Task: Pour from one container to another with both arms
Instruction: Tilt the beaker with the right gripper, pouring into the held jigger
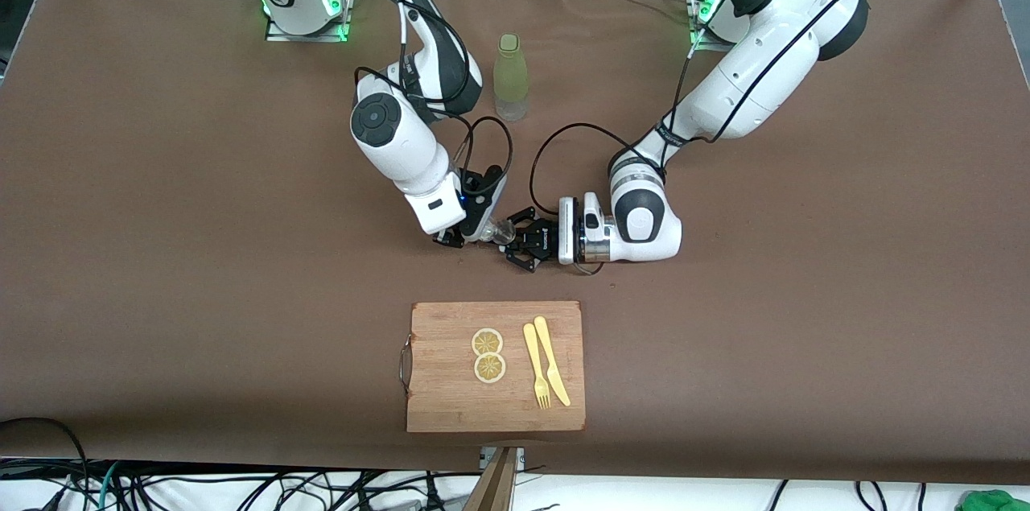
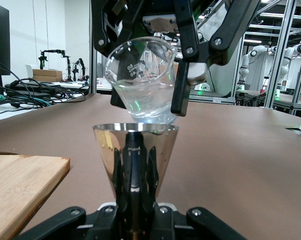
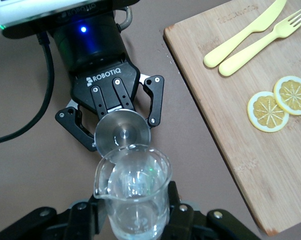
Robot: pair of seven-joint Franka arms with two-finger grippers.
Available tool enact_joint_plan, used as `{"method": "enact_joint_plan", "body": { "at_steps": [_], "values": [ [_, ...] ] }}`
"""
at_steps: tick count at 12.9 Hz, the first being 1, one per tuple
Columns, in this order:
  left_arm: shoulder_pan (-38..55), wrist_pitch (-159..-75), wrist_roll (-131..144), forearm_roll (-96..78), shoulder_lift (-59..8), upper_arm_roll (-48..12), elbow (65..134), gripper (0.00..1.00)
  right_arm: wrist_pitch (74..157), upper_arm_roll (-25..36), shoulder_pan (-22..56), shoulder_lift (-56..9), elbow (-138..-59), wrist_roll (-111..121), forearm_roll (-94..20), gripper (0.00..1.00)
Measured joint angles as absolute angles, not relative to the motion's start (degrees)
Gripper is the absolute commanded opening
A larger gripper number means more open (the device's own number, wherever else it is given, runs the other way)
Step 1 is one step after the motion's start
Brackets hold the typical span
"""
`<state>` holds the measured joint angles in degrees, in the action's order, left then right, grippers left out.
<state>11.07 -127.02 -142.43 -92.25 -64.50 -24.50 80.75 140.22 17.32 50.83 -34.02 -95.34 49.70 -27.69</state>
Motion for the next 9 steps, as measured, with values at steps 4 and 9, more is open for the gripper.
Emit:
{"method": "enact_joint_plan", "body": {
  "at_steps": [4,9],
  "values": [
    [11.1,-127.6,-142.4,-92.2,-64.5,-24.5,80.7,0.00,140.2,17.3,51.5,-34.4,-94.2,46.9,-22.1,0.20],
    [11.1,-127.7,-142.4,-92.2,-64.5,-24.5,80.7,0.00,140.2,17.4,51.9,-35.0,-93.5,45.7,-18.8,0.20]
  ]
}}
